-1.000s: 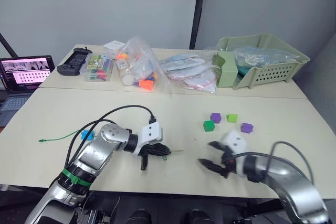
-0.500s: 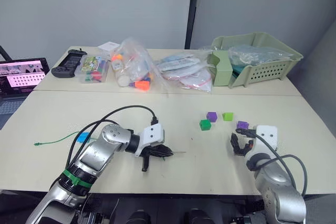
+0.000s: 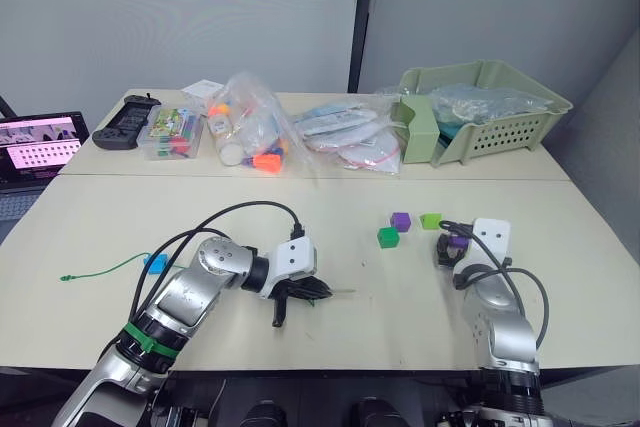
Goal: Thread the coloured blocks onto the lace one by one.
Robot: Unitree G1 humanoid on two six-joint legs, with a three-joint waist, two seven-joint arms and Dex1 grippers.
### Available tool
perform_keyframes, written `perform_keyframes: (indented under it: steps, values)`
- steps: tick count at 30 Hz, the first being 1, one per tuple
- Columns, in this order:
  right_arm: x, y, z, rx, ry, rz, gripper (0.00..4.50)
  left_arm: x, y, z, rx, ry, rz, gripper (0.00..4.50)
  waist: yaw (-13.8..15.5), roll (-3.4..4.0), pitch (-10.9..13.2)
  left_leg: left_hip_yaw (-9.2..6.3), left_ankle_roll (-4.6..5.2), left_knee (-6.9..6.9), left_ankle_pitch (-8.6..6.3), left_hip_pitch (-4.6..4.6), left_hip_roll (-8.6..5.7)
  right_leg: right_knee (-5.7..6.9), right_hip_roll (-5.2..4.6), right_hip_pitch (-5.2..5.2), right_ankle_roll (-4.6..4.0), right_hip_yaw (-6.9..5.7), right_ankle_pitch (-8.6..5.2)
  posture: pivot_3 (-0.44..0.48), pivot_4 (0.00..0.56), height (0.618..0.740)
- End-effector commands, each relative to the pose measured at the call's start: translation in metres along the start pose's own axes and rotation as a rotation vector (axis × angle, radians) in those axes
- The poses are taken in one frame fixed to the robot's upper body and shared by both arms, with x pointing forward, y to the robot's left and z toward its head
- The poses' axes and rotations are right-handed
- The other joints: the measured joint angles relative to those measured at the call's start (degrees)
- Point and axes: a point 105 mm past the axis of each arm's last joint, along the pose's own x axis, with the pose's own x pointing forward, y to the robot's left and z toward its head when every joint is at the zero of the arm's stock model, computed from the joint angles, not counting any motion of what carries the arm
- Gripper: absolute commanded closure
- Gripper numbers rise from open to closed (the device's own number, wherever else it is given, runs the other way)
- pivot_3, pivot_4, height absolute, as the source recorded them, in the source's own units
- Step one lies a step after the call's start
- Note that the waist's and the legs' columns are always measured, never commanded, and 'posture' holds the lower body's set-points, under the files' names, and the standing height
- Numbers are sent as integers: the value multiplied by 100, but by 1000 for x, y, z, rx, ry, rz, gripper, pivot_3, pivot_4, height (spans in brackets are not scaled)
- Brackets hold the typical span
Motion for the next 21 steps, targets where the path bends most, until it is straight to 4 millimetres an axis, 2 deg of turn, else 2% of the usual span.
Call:
perform_keyframes:
  steps: [1, 6, 8, 10, 12, 14, 16, 19, 21]
  values:
    - [0, -3, 14, 9, -70, 0, 1532, -3, 2, 9, 27, -20, 10, 4500, -4, 0, 0, 0, 0, 0, 0, 0, 0, 0, 0, 0, 0, 0, 0, 0, 150, 740]
    - [-7, -2, 23, 36, -114, 13, 3239, -4, 2, 8, 25, -16, 11, 4500, -6, 0, 0, -1, 0, -1, 0, 0, 0, -1, 0, 0, 0, 0, 0, 0, 150, 740]
    - [-12, 1, 29, 41, -139, 27, 3319, -5, 3, 7, 25, -16, 12, 4500, -7, 0, 0, -2, 0, -2, 0, -1, -1, 1, -1, 0, 0, 0, 0, 0, 150, 740]
    - [-29, 9, 34, 55, -150, 53, 3319, -5, 3, 6, 25, -14, 13, 4500, -4, 1, 0, -2, 0, -2, 0, -2, -1, -1, -1, -2, 0, 1, 0, 0, 150, 740]
    - [-60, 29, 38, 54, -153, 130, 3319, -5, 4, 6, 25, -13, 14, 4500, 4, 4, -1, -6, 0, -6, 0, -2, 1, 5, 0, -5, 0, -1, 0, 0, 150, 740]
    - [-95, 55, 33, 58, -109, 230, 3319, -6, 4, 6, 25, -14, 17, 4500, 2, 5, -2, -12, 0, -12, 0, -7, 0, 17, 0, -15, 0, -1, 0, 0, 150, 740]
    - [-118, 74, 27, 58, -58, 307, 3319, -6, 5, 6, 26, -15, 20, 4500, -32, 5, -2, -16, 0, -20, 0, -11, 2, 18, 4, -22, -1, -1, 0, 0, 150, 740]
    - [-132, 90, 22, 59, -8, 374, 3319, -5, 5, 6, 27, -15, 19, 4500, -29, 5, -2, -17, -1, -19, 5, -7, 4, 9, -5, -29, 0, 18, -1, 0, 150, 740]
    - [-136, 98, 8, 48, 75, 398, 3319, -5, 5, 6, 30, -14, 17, 4500, -2, 4, -2, -12, -2, -16, 8, 4, 3, 2, -6, -16, 4, 14, -3, 0, 150, 740]
